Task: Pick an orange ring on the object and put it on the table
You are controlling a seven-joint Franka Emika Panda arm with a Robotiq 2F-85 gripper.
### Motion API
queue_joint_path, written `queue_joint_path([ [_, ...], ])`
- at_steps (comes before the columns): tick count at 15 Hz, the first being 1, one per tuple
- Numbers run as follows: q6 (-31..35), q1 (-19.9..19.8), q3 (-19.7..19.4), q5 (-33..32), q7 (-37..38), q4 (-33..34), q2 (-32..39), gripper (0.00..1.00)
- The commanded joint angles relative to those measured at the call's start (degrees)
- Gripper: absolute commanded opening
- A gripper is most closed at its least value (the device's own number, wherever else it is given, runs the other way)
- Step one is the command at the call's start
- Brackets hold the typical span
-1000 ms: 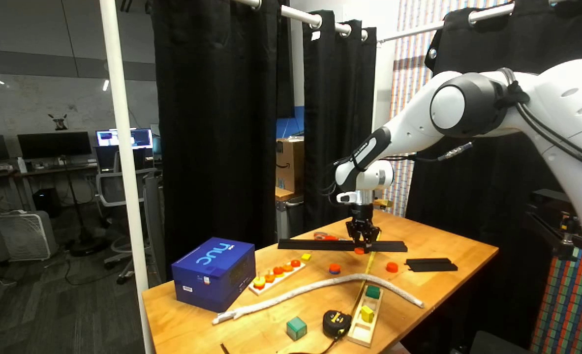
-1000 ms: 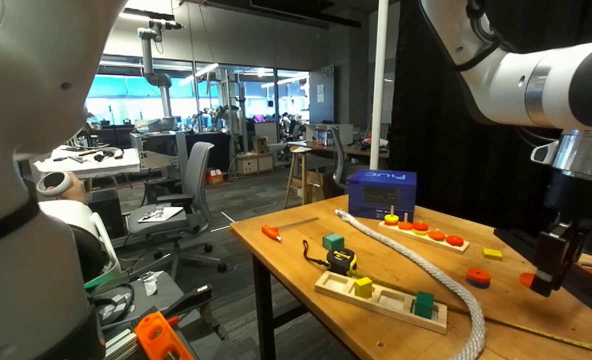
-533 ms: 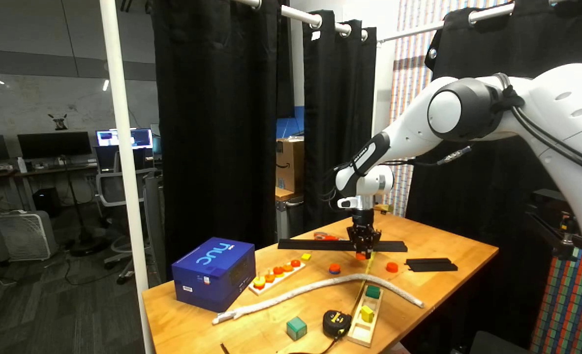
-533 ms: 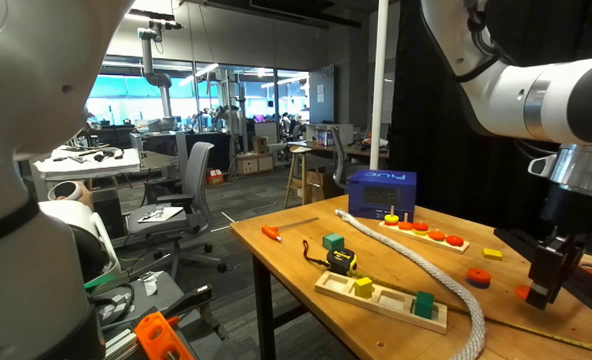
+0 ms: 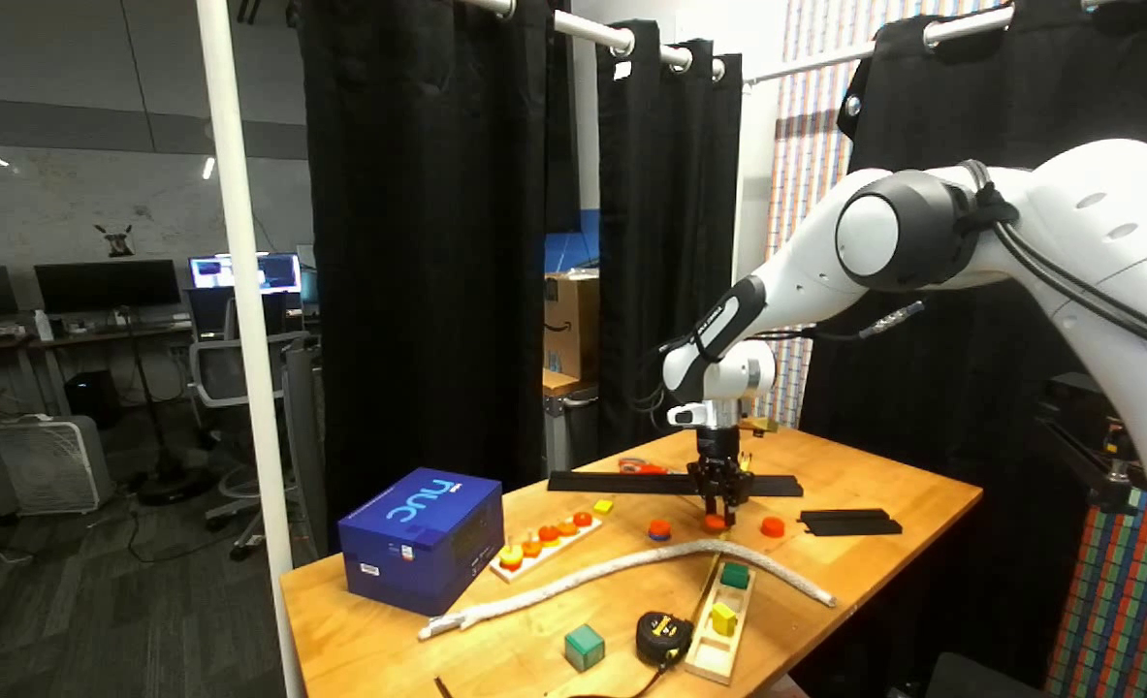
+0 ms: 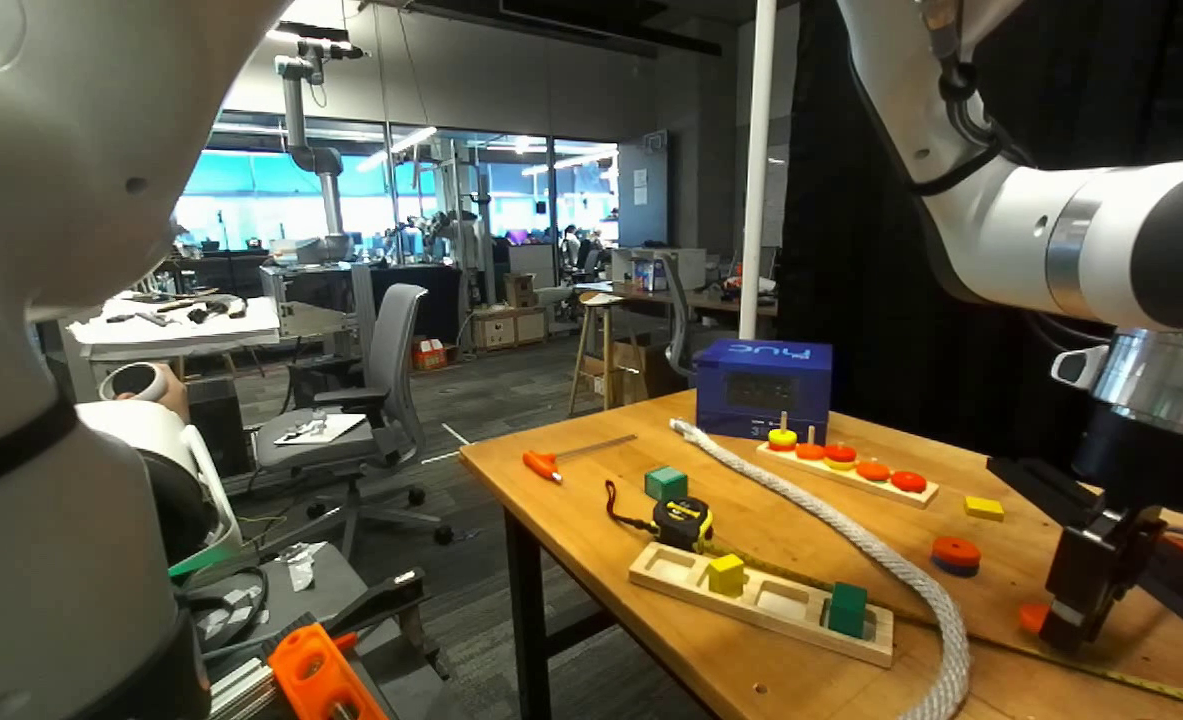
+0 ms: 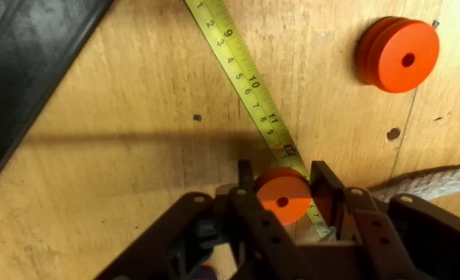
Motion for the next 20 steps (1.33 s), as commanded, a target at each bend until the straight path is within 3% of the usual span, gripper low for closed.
queue_joint_path([
  [1, -0.5, -0.4, 0.1, 1.2, -1.3, 1.7, 0.8, 0.17],
  [6, -1.0, -0.2, 0.1, 1.1, -0.9, 2.3, 1.2, 0.18],
  [7, -1.1, -0.2, 0.0, 1.1, -0.8, 2.4, 1.3, 0.66],
  [8, -1.1, -0.1, 0.0, 1.0, -0.7, 2.4, 1.3, 0.67],
  [12, -1.2, 0.0, -0.1, 0.9, -0.6, 2.2, 1.3, 0.96],
  [20, -5.3, 4.4, -0.4, 0.2, 6.4, -1.8, -6.8, 1.00],
])
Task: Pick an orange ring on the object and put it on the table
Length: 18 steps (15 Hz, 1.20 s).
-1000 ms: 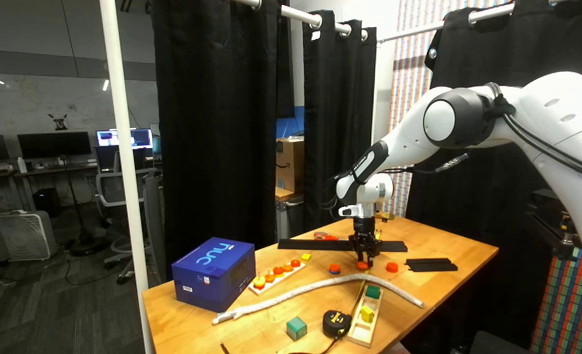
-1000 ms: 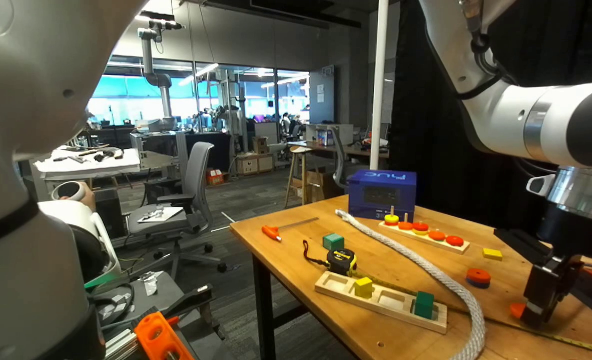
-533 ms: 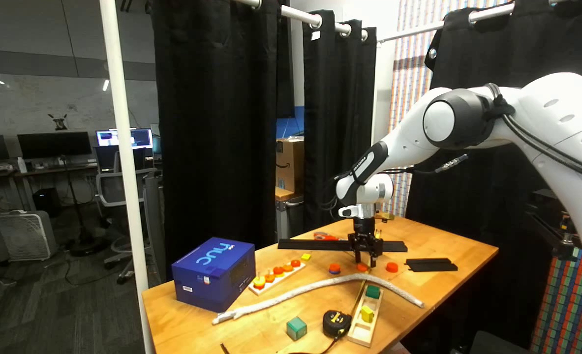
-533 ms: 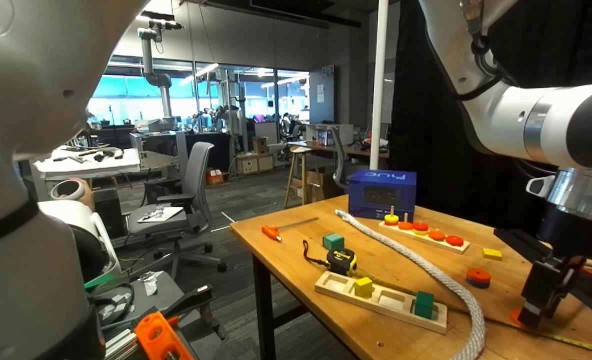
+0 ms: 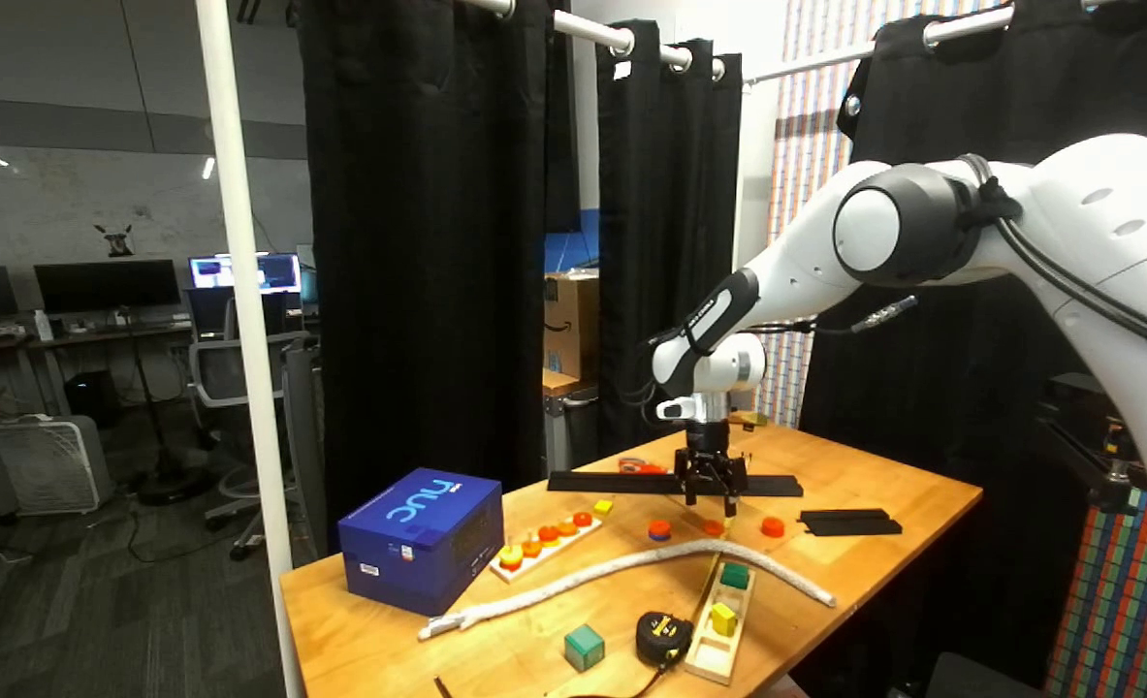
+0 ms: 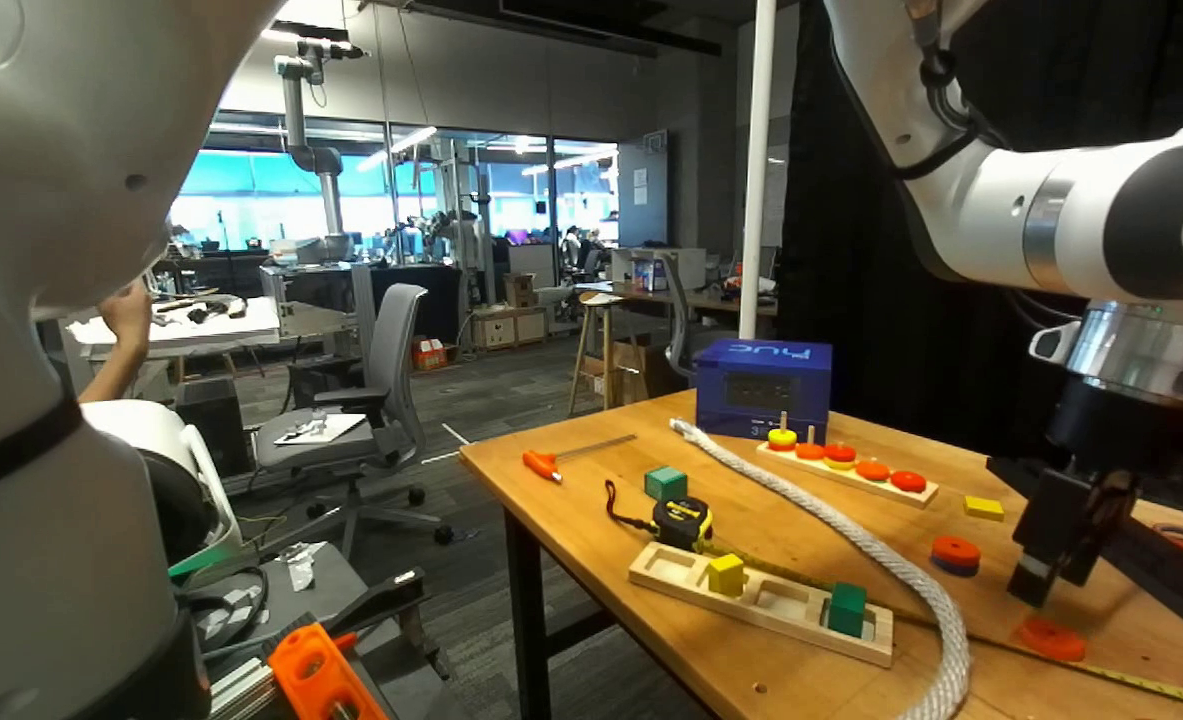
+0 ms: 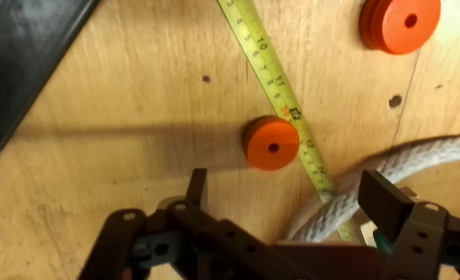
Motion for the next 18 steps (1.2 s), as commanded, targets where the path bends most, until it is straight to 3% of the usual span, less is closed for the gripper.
queue_joint_path([
  [1, -4.7, 3.8, -0.7, 0.1, 6.8, -3.2, -7.8, 1.00],
  [8, -15.3, 10.5, -1.0, 1.4, 34.5, -5.7, -23.5, 1.00],
  [18, -17.8, 16.6, -1.2, 0.3, 69.6, -18.5, -52.9, 1.00],
])
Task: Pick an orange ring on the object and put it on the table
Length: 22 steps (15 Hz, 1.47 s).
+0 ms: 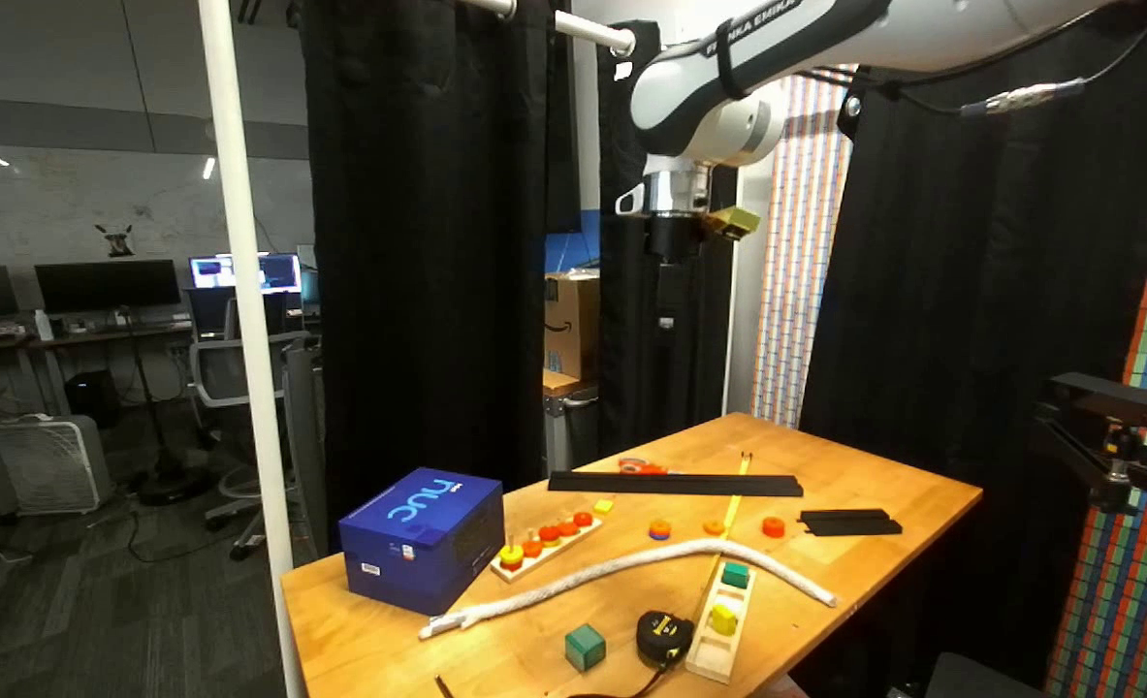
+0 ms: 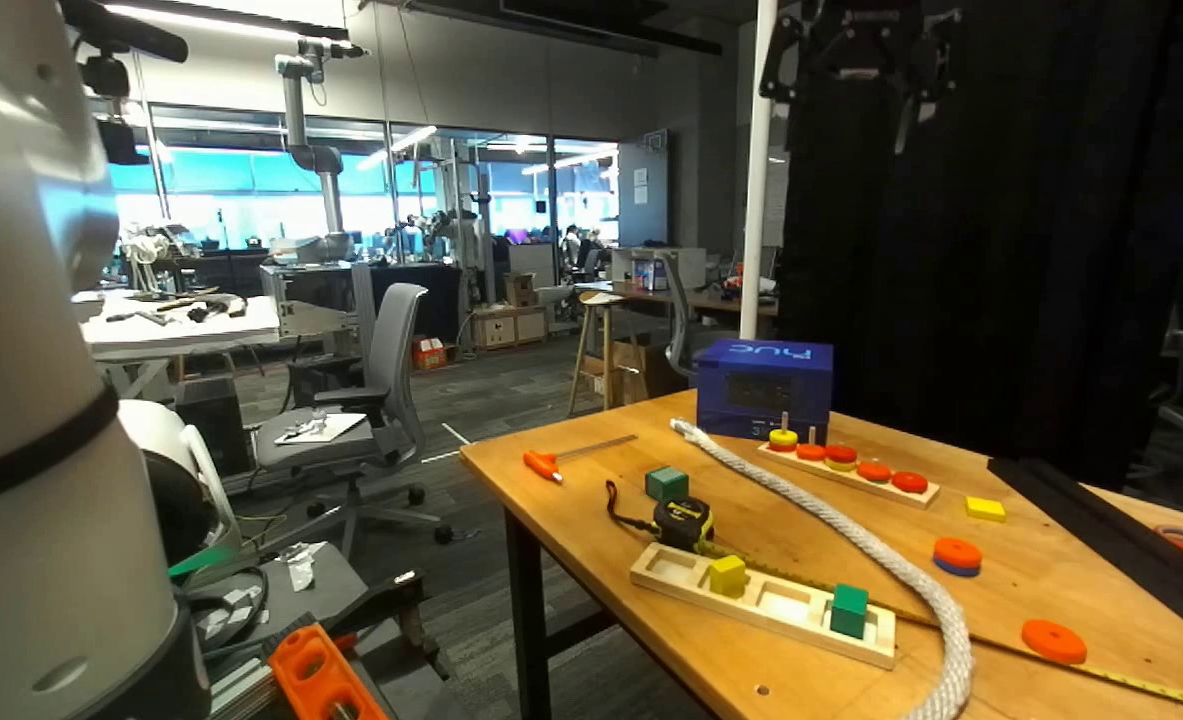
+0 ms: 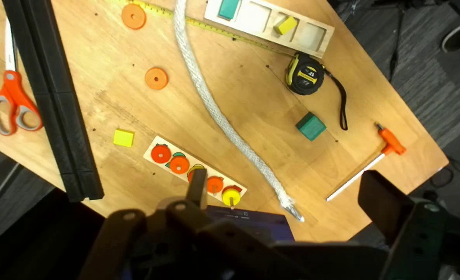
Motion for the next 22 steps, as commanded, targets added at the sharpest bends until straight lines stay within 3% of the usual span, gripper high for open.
queue_joint_path([
  [1, -0.2, 2.0, -1.1, -0.1, 11.5, -8.3, -13.6, 1.00],
  [9, -0.3, 0.6, -3.2, -7.4, 33.3, -20.1, -34.3, 1.00],
  [15, -1.7, -3.2, -2.6, -16.5, 48.0, -26.6, -39.1, 1.00],
  [19, -10.2, -2.7, -2.8, -17.8, 50.3, -28.7, -40.1, 1.00],
  [22, -18.0, -0.9, -4.0, -16.0, 47.5, -29.0, -41.1, 1.00],
])
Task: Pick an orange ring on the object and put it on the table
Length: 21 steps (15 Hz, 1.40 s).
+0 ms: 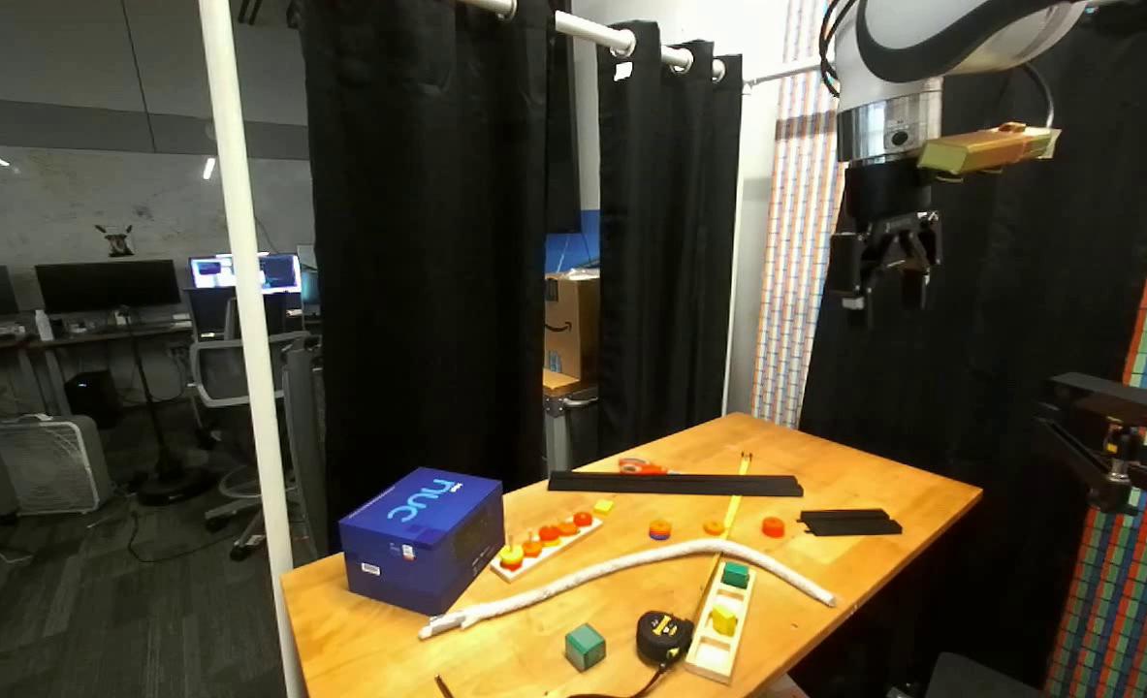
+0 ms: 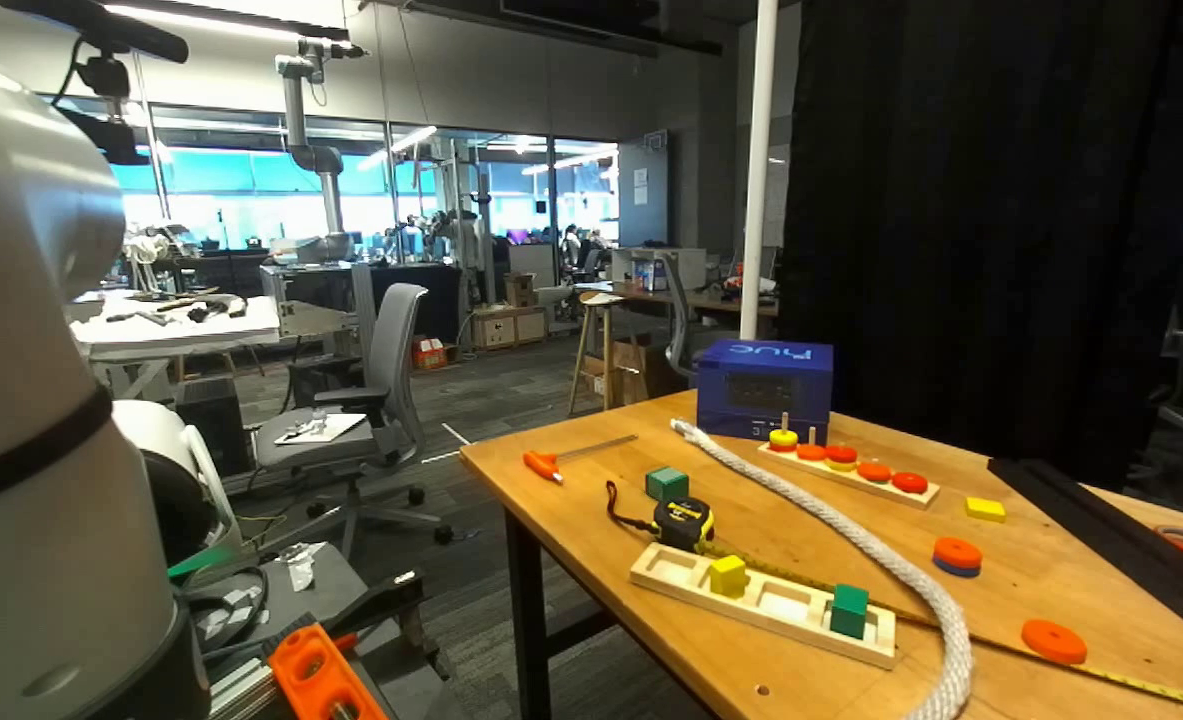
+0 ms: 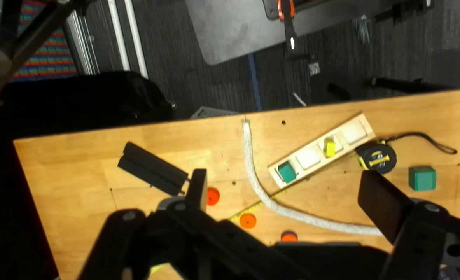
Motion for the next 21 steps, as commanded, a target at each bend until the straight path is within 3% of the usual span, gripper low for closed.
queue_joint_path([
  [1, -7.3, 2.5, -1.3, 1.3, -2.9, -1.0, -3.4, 1.00],
  [5, -10.7, 4.9, -3.3, 1.5, -8.3, -2.3, -6.4, 1.00],
  [11, -7.3, 8.3, -6.6, 0.7, -17.4, -5.3, -12.9, 1.00],
  [16, 3.8, 7.7, -6.3, 0.3, -14.8, -10.4, -17.6, 1.00],
  [17, -0.6, 7.8, -6.3, 0.2, -15.9, -7.4, -14.3, 1.00],
  [21, 2.2, 7.7, -6.3, 0.3, -15.4, -9.6, -16.1, 1.00],
])
